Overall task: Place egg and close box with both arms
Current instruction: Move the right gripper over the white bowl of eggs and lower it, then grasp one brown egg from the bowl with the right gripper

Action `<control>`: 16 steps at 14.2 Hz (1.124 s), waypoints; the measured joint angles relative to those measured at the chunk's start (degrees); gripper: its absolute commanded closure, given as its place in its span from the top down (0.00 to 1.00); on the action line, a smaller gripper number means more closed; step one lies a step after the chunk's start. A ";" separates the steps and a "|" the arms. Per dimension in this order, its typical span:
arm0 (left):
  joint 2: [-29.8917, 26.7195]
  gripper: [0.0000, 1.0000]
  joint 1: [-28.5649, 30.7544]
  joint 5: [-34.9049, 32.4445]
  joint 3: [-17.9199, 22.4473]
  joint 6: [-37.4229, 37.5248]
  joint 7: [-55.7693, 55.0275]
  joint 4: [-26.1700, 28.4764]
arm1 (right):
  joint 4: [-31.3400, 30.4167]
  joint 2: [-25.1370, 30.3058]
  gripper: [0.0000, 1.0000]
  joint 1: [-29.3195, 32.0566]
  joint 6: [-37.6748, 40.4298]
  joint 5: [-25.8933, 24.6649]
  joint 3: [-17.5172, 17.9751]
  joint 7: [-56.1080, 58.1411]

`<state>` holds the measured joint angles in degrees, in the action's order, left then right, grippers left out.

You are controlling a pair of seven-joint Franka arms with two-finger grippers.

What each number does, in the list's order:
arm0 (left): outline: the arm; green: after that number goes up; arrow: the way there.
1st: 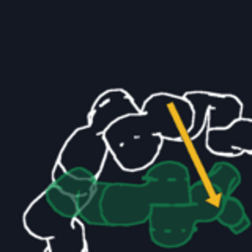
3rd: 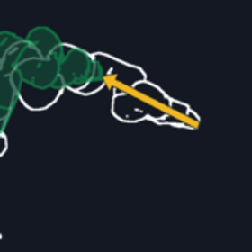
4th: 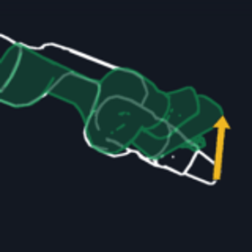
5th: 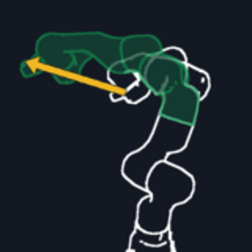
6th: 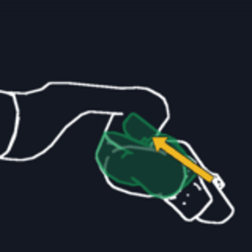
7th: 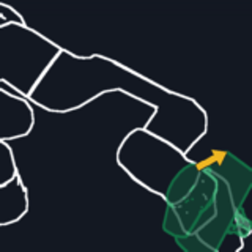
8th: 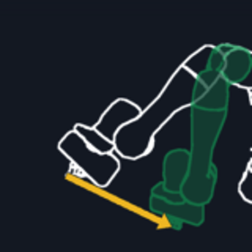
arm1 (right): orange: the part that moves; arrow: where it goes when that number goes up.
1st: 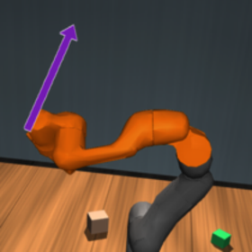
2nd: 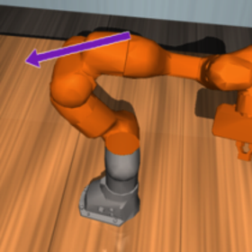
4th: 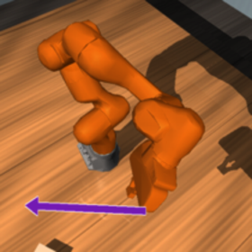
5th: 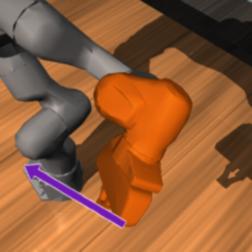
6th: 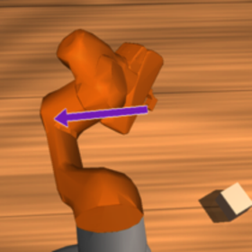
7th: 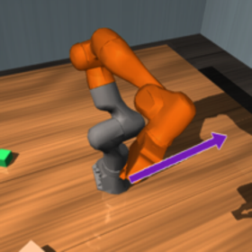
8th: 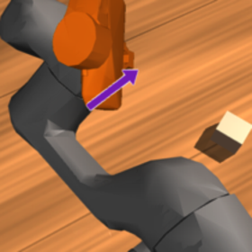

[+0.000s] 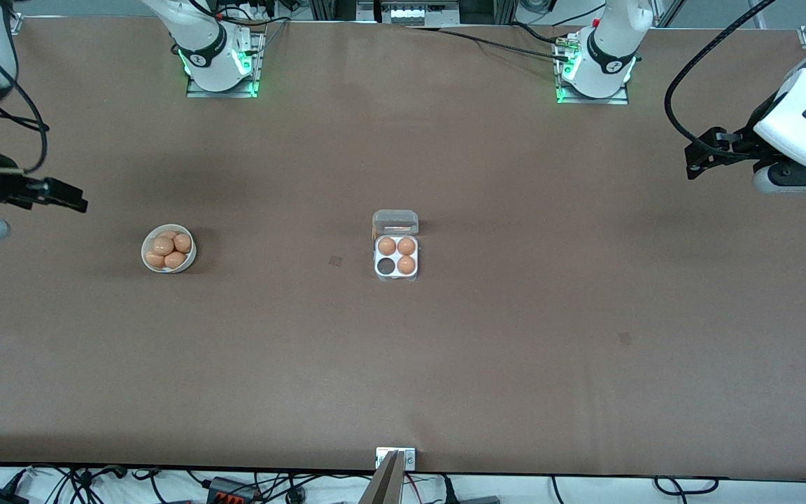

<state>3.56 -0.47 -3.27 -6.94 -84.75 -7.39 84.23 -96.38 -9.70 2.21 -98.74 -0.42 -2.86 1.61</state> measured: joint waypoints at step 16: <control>0.16 1.00 -0.01 0.00 -0.08 0.02 0.00 0.44 | -1.72 -22.28 0.97 -1.75 -8.47 0.08 0.84 0.04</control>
<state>3.72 -0.47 -3.27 -7.02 -84.73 -7.39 84.67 -98.10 -31.98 0.46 -107.21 -0.34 -2.01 1.65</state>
